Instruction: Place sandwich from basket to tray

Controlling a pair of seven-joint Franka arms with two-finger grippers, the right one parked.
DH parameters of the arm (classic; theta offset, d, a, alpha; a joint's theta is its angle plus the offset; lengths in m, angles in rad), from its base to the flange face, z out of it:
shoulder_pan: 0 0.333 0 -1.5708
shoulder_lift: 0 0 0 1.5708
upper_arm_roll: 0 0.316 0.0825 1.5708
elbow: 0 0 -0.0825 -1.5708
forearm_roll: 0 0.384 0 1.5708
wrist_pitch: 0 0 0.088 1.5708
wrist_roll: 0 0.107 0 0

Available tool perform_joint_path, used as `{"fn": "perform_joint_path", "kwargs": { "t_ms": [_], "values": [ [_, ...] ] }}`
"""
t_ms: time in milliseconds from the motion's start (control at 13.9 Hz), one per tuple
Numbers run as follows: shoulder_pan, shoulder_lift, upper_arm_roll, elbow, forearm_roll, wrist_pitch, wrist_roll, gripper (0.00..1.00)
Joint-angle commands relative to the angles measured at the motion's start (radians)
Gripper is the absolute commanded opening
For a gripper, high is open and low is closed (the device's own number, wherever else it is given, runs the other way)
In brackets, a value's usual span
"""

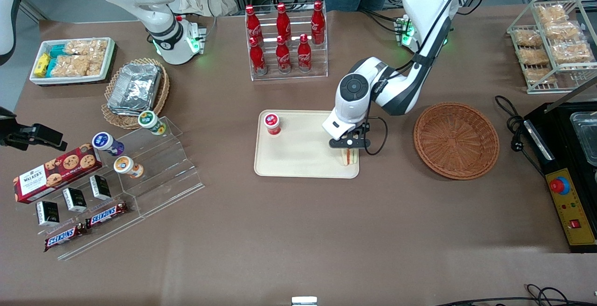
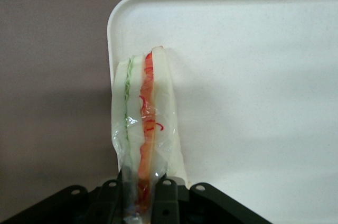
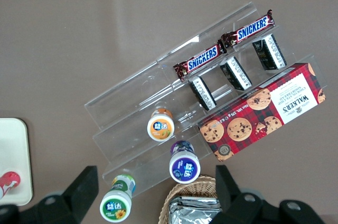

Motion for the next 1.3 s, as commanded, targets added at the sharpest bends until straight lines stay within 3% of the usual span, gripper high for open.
{"fn": "perform_joint_path", "kwargs": {
  "t_ms": [0,433,577,794,1010,1227],
  "values": [
    [-0.022,0.014,0.009,0.023,0.012,-0.011,0.064,0.99],
    [-0.017,0.001,0.011,0.157,-0.007,-0.063,0.044,1.00],
    [-0.011,-0.016,0.012,0.304,-0.011,-0.254,-0.058,1.00],
    [0.009,-0.019,0.017,0.496,-0.002,-0.506,-0.051,1.00],
    [0.076,-0.079,0.017,0.520,-0.023,-0.516,-0.028,1.00],
    [0.180,-0.176,0.017,0.521,-0.103,-0.587,0.102,1.00]
  ]
}}
